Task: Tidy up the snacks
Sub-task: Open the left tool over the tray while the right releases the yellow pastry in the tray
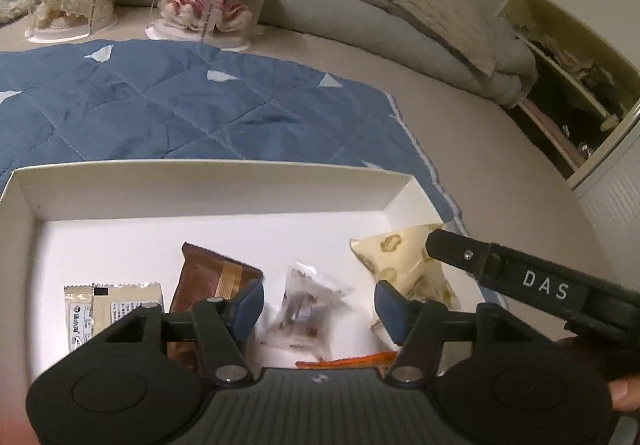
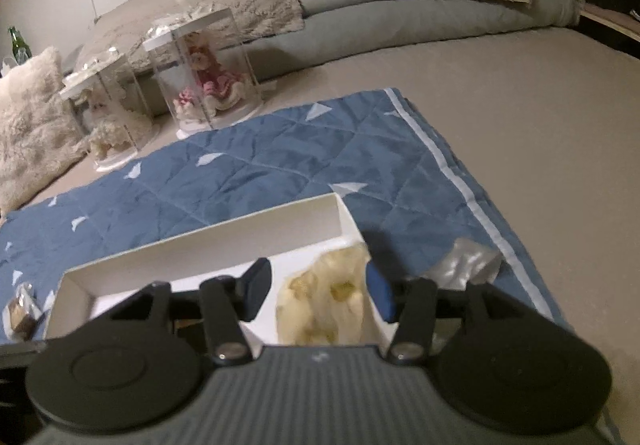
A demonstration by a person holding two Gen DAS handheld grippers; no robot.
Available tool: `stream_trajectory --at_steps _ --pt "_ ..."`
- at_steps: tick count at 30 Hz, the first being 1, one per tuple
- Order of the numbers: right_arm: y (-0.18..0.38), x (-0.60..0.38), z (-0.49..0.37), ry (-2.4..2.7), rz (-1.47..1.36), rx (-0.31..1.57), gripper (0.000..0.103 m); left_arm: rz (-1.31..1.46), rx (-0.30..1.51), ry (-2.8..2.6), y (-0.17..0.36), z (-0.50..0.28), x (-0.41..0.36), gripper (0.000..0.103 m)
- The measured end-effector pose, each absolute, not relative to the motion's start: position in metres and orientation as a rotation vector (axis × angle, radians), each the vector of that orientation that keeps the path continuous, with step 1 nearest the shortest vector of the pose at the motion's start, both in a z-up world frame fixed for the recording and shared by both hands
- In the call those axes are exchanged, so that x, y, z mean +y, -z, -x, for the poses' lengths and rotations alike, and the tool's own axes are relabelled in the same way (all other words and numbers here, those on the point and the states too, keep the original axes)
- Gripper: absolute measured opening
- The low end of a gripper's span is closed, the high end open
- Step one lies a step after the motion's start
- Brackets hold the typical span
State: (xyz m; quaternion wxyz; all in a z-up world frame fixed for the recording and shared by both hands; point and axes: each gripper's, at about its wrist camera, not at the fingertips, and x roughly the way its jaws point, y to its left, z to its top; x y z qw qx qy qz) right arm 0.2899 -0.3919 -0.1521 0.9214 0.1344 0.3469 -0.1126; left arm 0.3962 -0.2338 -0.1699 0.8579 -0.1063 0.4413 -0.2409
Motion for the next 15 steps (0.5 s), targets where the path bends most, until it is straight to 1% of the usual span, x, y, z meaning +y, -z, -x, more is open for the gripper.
stream_trajectory --at_steps 6,15 --pt "0.155 -0.383 -0.285 0.214 -0.217 0.777 0.059 0.150 0.942 0.476 0.164 -0.390 -0.230 0.062" --pt "0.142 -0.368 -0.265 0.192 -0.160 0.805 0.059 0.120 0.952 0.418 0.144 -0.375 -0.213 0.063"
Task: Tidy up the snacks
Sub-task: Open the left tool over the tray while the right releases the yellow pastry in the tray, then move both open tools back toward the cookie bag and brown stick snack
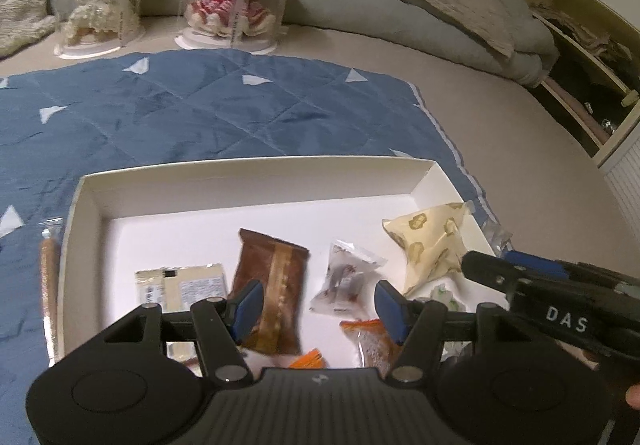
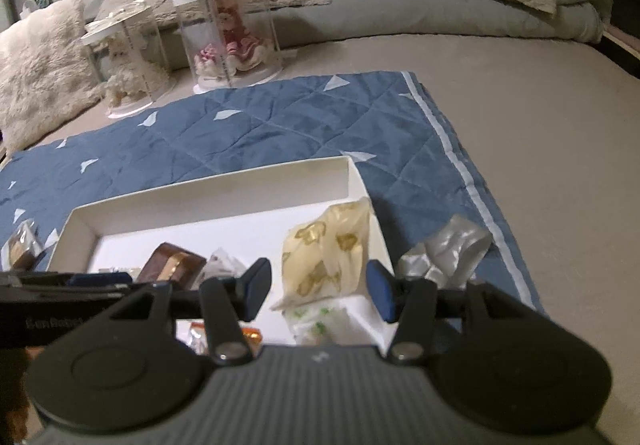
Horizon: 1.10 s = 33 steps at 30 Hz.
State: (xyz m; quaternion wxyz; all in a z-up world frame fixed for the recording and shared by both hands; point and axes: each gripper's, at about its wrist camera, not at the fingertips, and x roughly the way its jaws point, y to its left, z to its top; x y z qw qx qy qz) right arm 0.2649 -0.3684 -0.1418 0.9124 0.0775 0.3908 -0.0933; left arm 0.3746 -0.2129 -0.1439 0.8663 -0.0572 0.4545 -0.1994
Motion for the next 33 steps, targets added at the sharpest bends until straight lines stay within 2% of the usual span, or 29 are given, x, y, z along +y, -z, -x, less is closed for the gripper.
stream_trajectory --at_steps 7,13,19,21,23,26,33 --pt "0.125 -0.358 -0.248 0.185 -0.126 0.806 0.059 0.108 0.943 0.395 0.123 -0.357 -0.203 0.066" --pt "0.111 -0.350 -0.233 0.187 -0.100 0.795 0.064 0.089 0.921 0.374 0.107 -0.342 -0.193 0.079" --pt "0.102 -0.342 -0.216 0.209 -0.065 0.777 0.080 0.074 0.926 0.339 0.101 -0.332 -0.180 0.091" --pt "0.099 -0.342 -0.213 0.216 -0.061 0.767 0.088 0.073 0.924 0.317 0.098 -0.329 -0.176 0.099" --pt "0.096 -0.341 -0.209 0.224 -0.055 0.760 0.095 0.081 0.908 0.302 0.096 -0.325 -0.170 0.103" --pt "0.093 -0.339 -0.204 0.231 -0.050 0.740 0.102 0.088 0.917 0.290 0.095 -0.322 -0.161 0.103" --pt "0.094 -0.328 -0.200 0.236 -0.049 0.750 0.103 0.053 0.911 0.263 0.090 -0.316 -0.141 0.103"
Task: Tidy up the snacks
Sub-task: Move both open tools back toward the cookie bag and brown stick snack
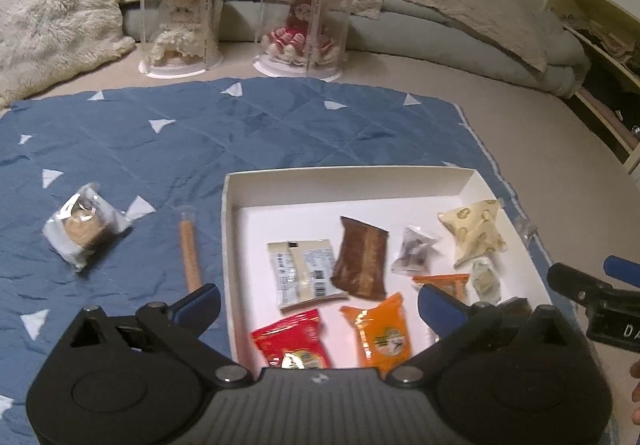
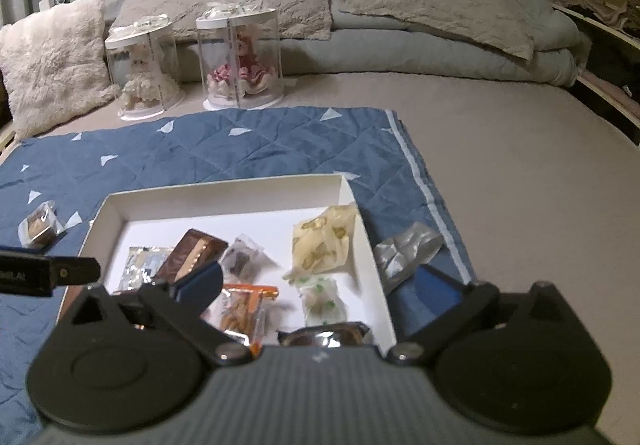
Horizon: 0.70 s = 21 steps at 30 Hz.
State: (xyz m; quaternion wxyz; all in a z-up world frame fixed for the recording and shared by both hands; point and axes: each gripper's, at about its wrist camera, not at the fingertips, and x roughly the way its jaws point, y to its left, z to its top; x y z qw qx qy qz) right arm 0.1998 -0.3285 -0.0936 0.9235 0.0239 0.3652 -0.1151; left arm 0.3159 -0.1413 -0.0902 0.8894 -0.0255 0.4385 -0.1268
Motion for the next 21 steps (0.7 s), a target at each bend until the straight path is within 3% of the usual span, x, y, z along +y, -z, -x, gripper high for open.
stream_trajectory --at_steps 21 --pt "0.107 -0.240 -0.250 0.093 -0.082 0.765 0.103 0.067 0.863 0.115 0.085 -0.324 -0.015 0.103"
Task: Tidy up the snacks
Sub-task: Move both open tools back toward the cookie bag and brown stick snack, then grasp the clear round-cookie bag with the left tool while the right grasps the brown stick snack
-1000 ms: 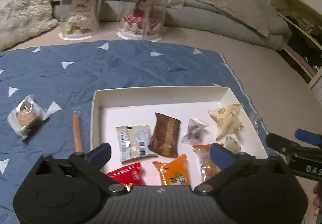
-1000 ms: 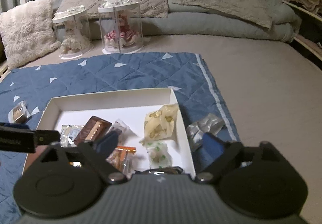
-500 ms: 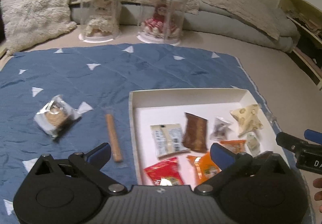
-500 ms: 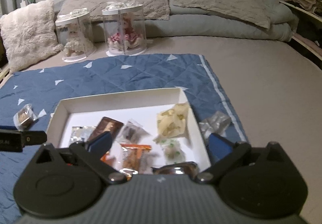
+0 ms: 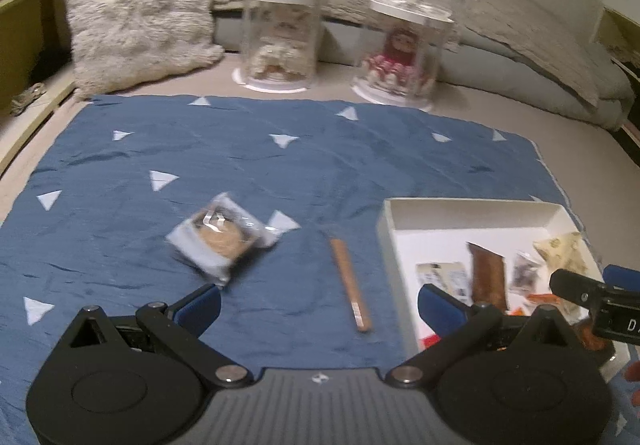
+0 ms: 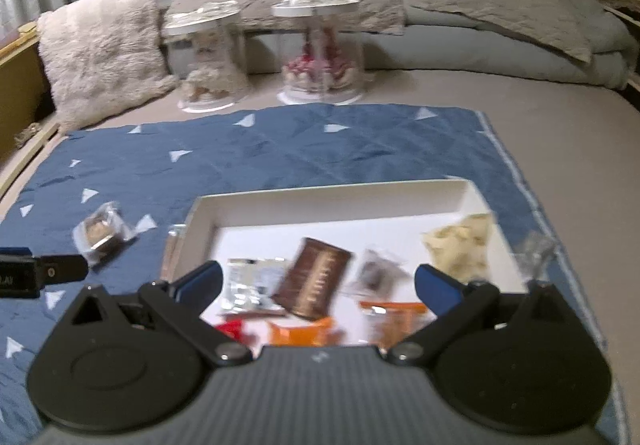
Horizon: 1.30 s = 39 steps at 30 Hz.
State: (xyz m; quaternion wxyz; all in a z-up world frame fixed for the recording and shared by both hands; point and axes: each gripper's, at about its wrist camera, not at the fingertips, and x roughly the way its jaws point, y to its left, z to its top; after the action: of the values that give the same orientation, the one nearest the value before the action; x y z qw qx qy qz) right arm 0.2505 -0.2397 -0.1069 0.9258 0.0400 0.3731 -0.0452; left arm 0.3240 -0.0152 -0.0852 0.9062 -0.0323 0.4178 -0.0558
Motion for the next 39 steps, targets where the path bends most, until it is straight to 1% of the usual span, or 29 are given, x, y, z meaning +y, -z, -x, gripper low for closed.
stream_trajectory --at_steps 10,13,15,17,21,25,28,31,35,38,39 --pt "0.112 -0.189 -0.280 0.010 -0.060 0.769 0.102 0.029 0.869 0.094 0.102 -0.349 0.029 0.103" --pt "0.112 -0.176 -0.290 -0.024 -0.086 0.766 0.092 -0.011 0.861 0.091 0.107 -0.357 0.039 0.103" --pt "0.115 -0.165 -0.298 -0.048 -0.095 0.769 0.083 -0.021 0.855 0.104 0.110 -0.365 0.048 0.103" --pt "0.119 -0.152 -0.306 -0.079 -0.090 0.777 0.079 -0.023 0.850 0.115 0.112 -0.375 0.057 0.103" --pt "0.132 -0.130 -0.321 -0.131 -0.036 0.802 0.066 -0.120 0.819 0.174 0.121 -0.391 0.060 0.103" --pt "0.147 -0.111 -0.333 -0.158 0.043 0.832 0.064 -0.256 0.823 0.237 0.138 -0.406 0.050 0.103" --pt "0.160 -0.101 -0.341 -0.160 0.093 0.858 0.059 -0.355 0.853 0.290 0.152 -0.416 0.042 0.103" --pt "0.162 -0.091 -0.344 -0.169 0.174 0.838 0.058 -0.458 0.893 0.301 0.165 -0.429 0.034 0.103" --pt "0.174 -0.078 -0.349 -0.183 0.278 0.871 0.057 -0.534 0.923 0.308 0.176 -0.442 0.031 0.103" --pt "0.186 -0.067 -0.352 -0.148 0.398 0.897 0.048 -0.557 0.943 0.298 0.183 -0.450 0.035 0.103" --pt "0.188 -0.064 -0.351 -0.147 0.433 0.894 0.047 -0.559 0.947 0.289 0.185 -0.452 0.037 0.103"
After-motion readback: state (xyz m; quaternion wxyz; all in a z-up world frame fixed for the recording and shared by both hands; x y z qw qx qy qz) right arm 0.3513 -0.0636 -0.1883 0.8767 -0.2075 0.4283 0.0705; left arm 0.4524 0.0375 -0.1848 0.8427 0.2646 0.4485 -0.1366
